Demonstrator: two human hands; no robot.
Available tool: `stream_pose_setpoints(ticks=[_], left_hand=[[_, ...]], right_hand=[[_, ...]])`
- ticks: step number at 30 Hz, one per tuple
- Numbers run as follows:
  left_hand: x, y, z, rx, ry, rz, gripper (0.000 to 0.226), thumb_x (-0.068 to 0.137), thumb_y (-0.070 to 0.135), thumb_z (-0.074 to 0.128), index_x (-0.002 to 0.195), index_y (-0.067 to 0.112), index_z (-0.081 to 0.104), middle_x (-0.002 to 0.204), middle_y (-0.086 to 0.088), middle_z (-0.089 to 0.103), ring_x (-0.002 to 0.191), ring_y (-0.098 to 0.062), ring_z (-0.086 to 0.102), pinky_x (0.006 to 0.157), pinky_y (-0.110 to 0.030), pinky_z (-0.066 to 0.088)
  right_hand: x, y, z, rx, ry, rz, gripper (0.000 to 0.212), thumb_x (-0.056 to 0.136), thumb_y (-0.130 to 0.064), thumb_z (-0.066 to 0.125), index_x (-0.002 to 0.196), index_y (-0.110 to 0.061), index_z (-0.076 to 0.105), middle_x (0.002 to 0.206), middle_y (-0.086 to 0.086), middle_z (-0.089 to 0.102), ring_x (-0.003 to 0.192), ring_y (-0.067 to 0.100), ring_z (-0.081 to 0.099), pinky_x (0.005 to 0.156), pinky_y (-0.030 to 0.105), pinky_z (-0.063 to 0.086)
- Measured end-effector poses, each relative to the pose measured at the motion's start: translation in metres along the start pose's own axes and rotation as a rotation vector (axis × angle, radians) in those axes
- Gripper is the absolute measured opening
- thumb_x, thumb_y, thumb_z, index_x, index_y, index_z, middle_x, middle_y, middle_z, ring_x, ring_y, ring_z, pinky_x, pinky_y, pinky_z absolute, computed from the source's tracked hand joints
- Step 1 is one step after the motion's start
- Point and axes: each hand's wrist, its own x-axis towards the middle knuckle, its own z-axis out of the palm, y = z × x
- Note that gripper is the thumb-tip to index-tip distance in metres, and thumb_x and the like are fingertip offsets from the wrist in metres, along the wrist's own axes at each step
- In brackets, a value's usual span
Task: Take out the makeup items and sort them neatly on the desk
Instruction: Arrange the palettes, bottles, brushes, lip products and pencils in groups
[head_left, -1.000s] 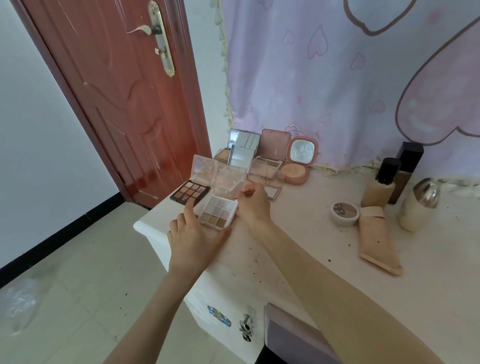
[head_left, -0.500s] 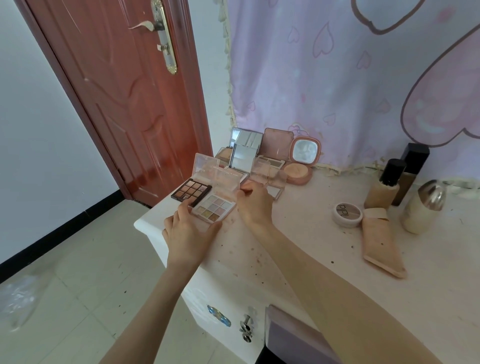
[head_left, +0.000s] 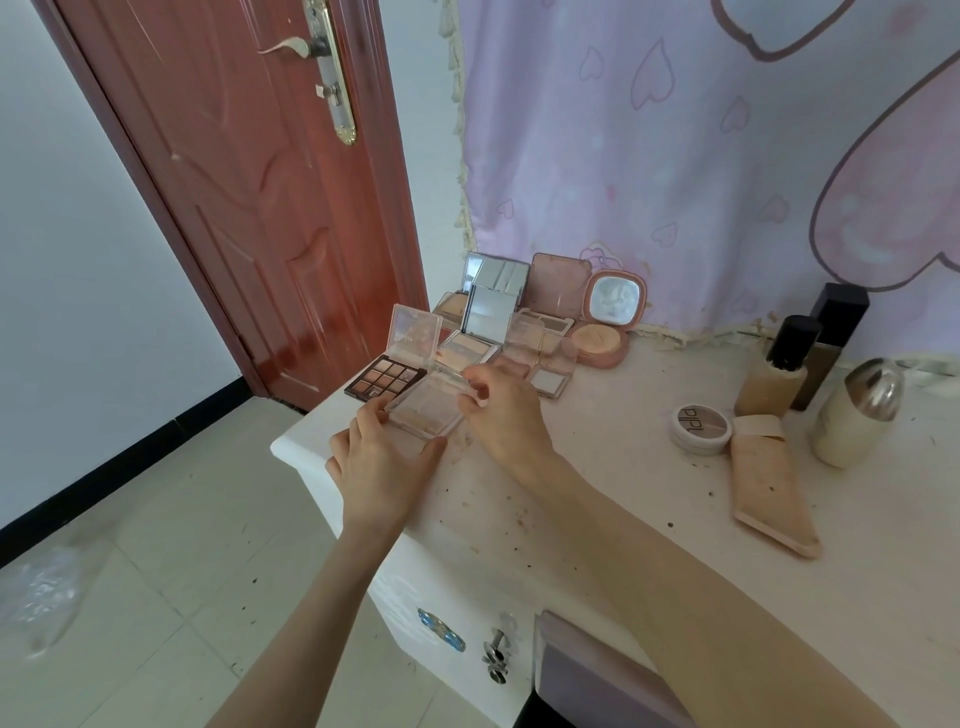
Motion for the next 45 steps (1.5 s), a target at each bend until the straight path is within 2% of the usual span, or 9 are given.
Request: stream_pose_setpoints(ticks=[6,12,15,20,26,32,35,40,45], left_hand=[[-0.001,-0.001,0.001,0.009,0.020,0.008,0.074,0.073,0.047,0.070,0.132,0.017,0.038,0.133,0.001,0.049,0.126,-0.024,0.029,0.101,-0.036,0.018],[-0.001,0.001,0.001,0.026,0.003,-0.004,0.075,0.073,0.052,0.067,0.134,0.020,0.037,0.134,0.003,0.048,0.127,-0.023,0.028,0.102,-0.036,0.018],[0.000,0.000,0.002,0.017,0.005,-0.011,0.071,0.074,0.049,0.067,0.133,0.021,0.037,0.132,0.005,0.049,0.125,-0.022,0.028,0.101,-0.034,0.017],[0.000,-0.002,0.004,0.030,-0.001,-0.013,0.068,0.076,0.045,0.065,0.133,0.021,0.036,0.131,0.007,0.048,0.125,-0.020,0.026,0.100,-0.032,0.015],[-0.004,-0.002,0.006,0.141,0.027,0.018,0.069,0.079,0.048,0.060,0.136,0.018,0.034,0.133,0.003,0.046,0.125,-0.021,0.028,0.102,-0.035,0.018],[-0.005,-0.003,0.005,0.197,0.035,0.058,0.067,0.081,0.050,0.057,0.136,0.018,0.036,0.133,0.000,0.047,0.125,-0.023,0.031,0.101,-0.037,0.020],[-0.006,-0.003,0.004,0.219,0.036,0.074,0.066,0.082,0.050,0.057,0.136,0.016,0.037,0.131,-0.003,0.049,0.124,-0.025,0.032,0.100,-0.038,0.022],[-0.009,0.002,0.003,0.249,0.029,0.120,0.065,0.082,0.042,0.062,0.135,0.011,0.038,0.134,-0.012,0.044,0.122,-0.033,0.033,0.099,-0.046,0.024],[-0.029,0.031,0.015,0.212,-0.042,0.333,0.061,0.083,0.034,0.063,0.136,0.017,0.038,0.137,-0.006,0.040,0.123,-0.029,0.029,0.098,-0.043,0.024]], right_hand=[[-0.006,0.005,-0.001,-0.192,-0.164,-0.162,0.038,0.088,-0.012,0.057,0.125,-0.012,0.059,0.128,0.009,0.052,0.124,0.026,0.035,0.099,0.020,0.023],[0.001,0.008,-0.009,-0.286,-0.246,-0.219,0.042,0.087,-0.026,0.063,0.127,-0.014,0.056,0.130,0.006,0.050,0.121,0.023,0.036,0.099,0.027,0.026],[0.002,0.011,-0.012,-0.253,-0.173,-0.257,0.032,0.093,-0.028,0.055,0.117,-0.009,0.062,0.116,0.009,0.059,0.111,0.024,0.046,0.092,0.029,0.033],[0.010,0.006,-0.013,-0.109,0.048,-0.108,0.023,0.094,-0.012,0.047,0.100,-0.002,0.066,0.093,0.014,0.066,0.089,0.026,0.058,0.073,0.028,0.037],[0.020,-0.002,-0.013,-0.008,0.127,0.097,0.017,0.088,-0.005,0.051,0.103,-0.001,0.056,0.094,0.014,0.065,0.091,0.028,0.058,0.079,0.040,0.048],[0.015,0.001,-0.019,0.050,0.140,0.157,0.022,0.090,-0.006,0.050,0.112,-0.002,0.053,0.104,0.014,0.062,0.100,0.029,0.056,0.084,0.036,0.045],[0.005,0.004,-0.035,0.075,0.134,0.136,0.018,0.090,-0.013,0.054,0.107,-0.007,0.057,0.090,-0.005,0.055,0.096,0.023,0.057,0.079,0.026,0.042],[-0.023,0.027,-0.091,-0.103,0.131,0.012,0.007,0.088,-0.015,0.057,0.090,-0.013,0.064,0.089,0.000,0.063,0.082,0.016,0.057,0.070,0.020,0.037],[-0.047,0.063,-0.144,-0.457,0.073,0.078,0.026,0.091,-0.027,0.056,0.113,-0.014,0.062,0.114,0.005,0.057,0.105,0.021,0.052,0.086,0.029,0.039]])
